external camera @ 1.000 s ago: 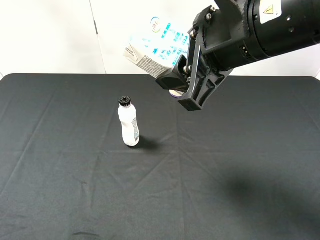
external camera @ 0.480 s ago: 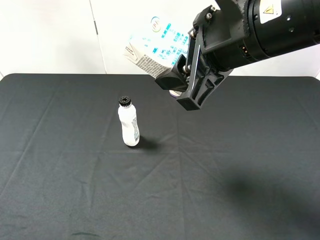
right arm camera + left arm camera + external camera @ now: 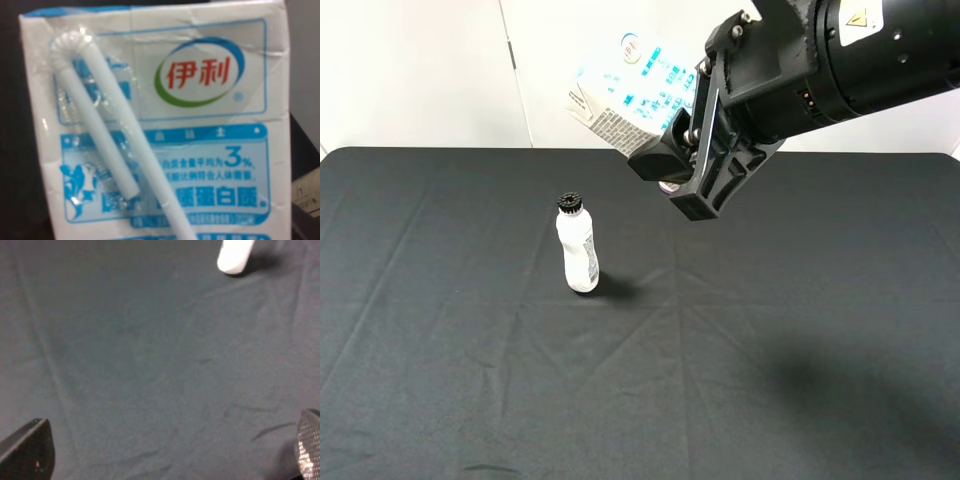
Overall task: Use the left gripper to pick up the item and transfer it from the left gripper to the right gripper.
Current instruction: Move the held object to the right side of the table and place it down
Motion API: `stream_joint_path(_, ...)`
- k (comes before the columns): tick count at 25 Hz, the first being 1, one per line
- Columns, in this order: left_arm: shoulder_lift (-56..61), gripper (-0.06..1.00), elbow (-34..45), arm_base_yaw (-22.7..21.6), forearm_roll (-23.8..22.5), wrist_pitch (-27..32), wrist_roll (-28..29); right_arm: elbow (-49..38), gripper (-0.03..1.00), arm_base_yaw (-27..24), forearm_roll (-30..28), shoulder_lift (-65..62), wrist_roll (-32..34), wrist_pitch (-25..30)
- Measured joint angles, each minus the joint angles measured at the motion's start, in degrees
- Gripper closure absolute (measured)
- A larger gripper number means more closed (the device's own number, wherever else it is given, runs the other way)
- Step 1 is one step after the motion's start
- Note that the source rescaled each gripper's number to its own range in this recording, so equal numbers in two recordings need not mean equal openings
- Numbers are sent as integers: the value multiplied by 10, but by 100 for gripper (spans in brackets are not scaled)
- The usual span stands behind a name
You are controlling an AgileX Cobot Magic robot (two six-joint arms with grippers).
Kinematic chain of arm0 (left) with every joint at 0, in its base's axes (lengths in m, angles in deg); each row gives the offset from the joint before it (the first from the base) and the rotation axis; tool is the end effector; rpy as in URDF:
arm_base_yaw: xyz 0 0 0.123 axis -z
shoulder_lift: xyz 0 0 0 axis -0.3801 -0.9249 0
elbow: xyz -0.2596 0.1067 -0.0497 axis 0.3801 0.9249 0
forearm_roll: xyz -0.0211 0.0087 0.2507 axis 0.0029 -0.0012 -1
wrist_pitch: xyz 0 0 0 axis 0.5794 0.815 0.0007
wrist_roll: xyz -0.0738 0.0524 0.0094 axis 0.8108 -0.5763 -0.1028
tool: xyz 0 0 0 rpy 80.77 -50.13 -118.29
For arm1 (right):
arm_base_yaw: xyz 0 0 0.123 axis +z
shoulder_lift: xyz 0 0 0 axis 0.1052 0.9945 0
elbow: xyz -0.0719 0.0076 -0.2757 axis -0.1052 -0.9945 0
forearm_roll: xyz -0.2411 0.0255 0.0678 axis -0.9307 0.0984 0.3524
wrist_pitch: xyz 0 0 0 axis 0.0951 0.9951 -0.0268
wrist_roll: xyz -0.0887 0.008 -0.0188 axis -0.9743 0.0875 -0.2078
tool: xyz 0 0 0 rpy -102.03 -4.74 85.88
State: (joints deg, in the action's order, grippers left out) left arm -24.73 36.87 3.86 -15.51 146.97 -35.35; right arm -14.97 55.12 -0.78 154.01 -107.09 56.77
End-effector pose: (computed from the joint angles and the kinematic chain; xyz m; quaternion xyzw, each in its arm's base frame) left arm 0.0095 -0.0008 0.2831 0.1692 0.8683 -0.1012 0.4551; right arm 0.1769 0.2050 0.3316 -0.5183 0.7135 0.1101 0.4585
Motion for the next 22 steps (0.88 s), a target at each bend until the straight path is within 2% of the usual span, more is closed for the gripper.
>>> stream_joint_path(9, 1, 1, 21, 0, 9, -23, -41, 0, 97, 0, 1, 0, 9, 2)
stream_joint_path(18, 1, 1, 21, 0, 7, -26, -41, 0, 97, 0, 1, 0, 49, 16)
stream_joint_path(22, 1, 1, 21, -34, 7, -26, -41, 0, 97, 0, -3, 0, 84, 30)
